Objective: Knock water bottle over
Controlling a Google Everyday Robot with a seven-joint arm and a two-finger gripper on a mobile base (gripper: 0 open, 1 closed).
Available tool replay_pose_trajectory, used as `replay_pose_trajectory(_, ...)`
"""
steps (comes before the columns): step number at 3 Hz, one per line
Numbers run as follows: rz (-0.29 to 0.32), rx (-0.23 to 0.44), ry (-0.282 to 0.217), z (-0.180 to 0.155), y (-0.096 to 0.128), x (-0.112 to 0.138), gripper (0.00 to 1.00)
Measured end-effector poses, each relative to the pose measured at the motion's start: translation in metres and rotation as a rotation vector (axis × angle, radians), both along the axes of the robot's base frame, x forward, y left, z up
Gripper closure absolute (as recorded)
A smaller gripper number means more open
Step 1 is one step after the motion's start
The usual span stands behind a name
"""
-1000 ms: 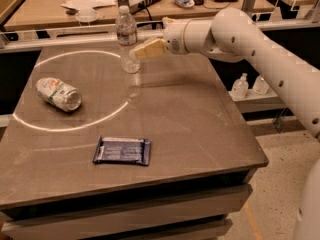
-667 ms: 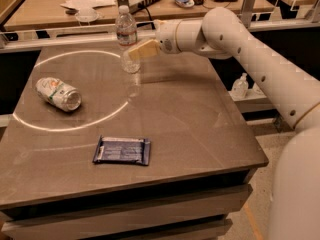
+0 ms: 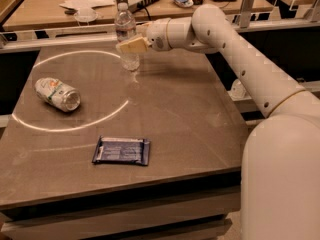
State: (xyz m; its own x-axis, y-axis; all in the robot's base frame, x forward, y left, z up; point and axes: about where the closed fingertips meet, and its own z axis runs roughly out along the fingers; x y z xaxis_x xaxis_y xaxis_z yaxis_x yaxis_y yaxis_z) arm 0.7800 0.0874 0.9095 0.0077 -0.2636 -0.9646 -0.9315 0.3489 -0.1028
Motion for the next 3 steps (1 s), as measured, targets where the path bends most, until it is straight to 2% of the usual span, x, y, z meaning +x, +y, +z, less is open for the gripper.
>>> replay_pose_trajectory(1, 0.028, -0.018, -0.019, 0.006, -0.002, -0.004, 0.64)
replay_pose_trajectory(2, -0.010, -0.044, -0.104, 0.029, -0.022, -0.015, 0.86)
replay_pose_trajectory(3, -0.022, -0.324, -0.322, 0.042, -0.050, -0.053, 1.00)
